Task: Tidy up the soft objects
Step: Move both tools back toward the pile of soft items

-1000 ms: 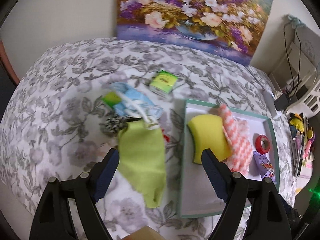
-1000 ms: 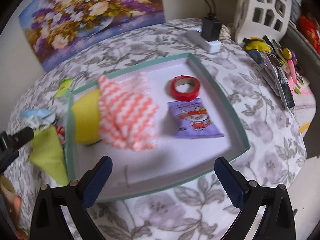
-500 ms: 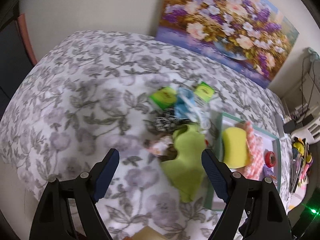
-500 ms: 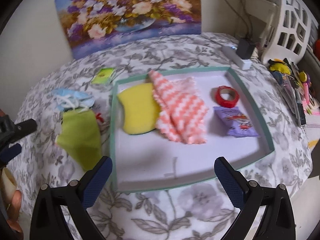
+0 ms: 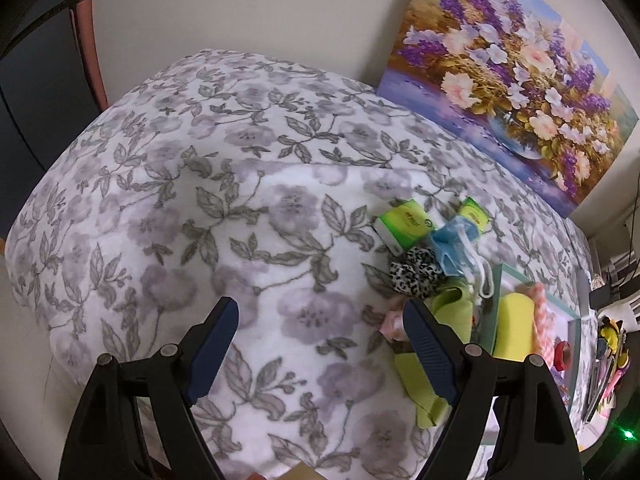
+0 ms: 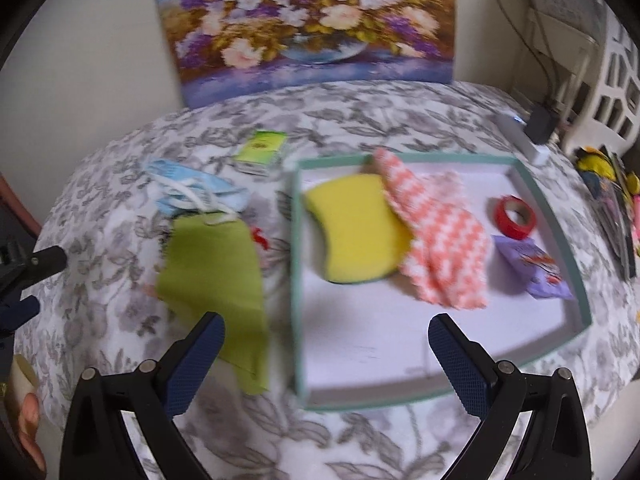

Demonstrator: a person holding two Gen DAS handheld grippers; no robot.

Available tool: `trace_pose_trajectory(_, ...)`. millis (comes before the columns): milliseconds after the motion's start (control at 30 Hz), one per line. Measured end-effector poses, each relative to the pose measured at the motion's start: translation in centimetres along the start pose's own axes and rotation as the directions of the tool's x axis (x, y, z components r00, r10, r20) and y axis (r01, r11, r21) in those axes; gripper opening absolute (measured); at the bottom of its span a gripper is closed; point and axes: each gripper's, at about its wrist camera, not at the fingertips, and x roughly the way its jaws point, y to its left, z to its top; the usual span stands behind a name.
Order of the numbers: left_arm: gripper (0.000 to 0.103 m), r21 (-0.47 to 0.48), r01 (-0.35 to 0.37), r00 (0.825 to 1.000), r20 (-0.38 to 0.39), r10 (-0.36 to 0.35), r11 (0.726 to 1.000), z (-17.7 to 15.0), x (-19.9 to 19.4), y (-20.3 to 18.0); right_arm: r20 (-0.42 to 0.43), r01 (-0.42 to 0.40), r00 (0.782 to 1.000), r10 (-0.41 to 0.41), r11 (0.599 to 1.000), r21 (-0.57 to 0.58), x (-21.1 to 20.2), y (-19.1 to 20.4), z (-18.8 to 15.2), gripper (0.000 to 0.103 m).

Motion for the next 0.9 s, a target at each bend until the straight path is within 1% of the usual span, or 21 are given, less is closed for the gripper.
trace_pose_trajectory(133, 0.085, -0.005, -0.013, 1.0, 0.007, 0.013, 1.0, 0.1, 0.6, 0.6, -0.006, -0.056, 0.998, 0.056, 0.997, -0.048, 1.0, 2.1, 0.1, 0.103)
trace_pose_trajectory(200, 0.085, 0.002, -0.04, 0.999, 0.012, 0.04, 0.999, 0.1, 1.0, 0.6, -0.012, -0.064, 0.998, 0.063, 0.995, -0.074, 1.6, 3.0, 0.1, 0.103)
trace_pose_trajectory(333, 0.085, -0.001, -0.041, 0.999, -0.031, 0.041, 0.999, 0.2, 2.3, 0.6, -0.033, -0.081, 0.996, 0.078, 0.992, -0.094, 2.7, 4.2, -0.1, 0.103)
trace_pose_trajectory(467, 0.085, 0.013, -0.05, 0.997, -0.066, 0.051, 0.999, 0.0, 3.6, 0.2, -0.055, -0.08, 0.996, 0.074, 0.991, -0.106, 3.6, 4.7, -0.4, 0.103)
trace_pose_trajectory(600, 0.085, 0.029, -0.043, 0.991, -0.129, 0.047, 0.999, -0.3, 5.6, -0.3, -0.061, -0.087, 0.995, 0.08, 0.989, -0.119, 4.0, 5.1, -0.4, 0.103)
trace_pose_trajectory(767, 0.085, 0.01, -0.036, 0.981, -0.192, 0.037, 0.999, -0.6, 7.3, -0.4, -0.055, -0.103, 0.994, 0.096, 0.985, -0.139, 4.1, 5.6, -0.5, 0.102)
trace_pose_trajectory(900, 0.085, -0.024, -0.044, 0.976, -0.216, 0.038, 0.999, -0.5, 7.8, 0.2, -0.058, -0.115, 0.993, 0.107, 0.981, -0.153, 4.2, 6.2, -0.5, 0.1)
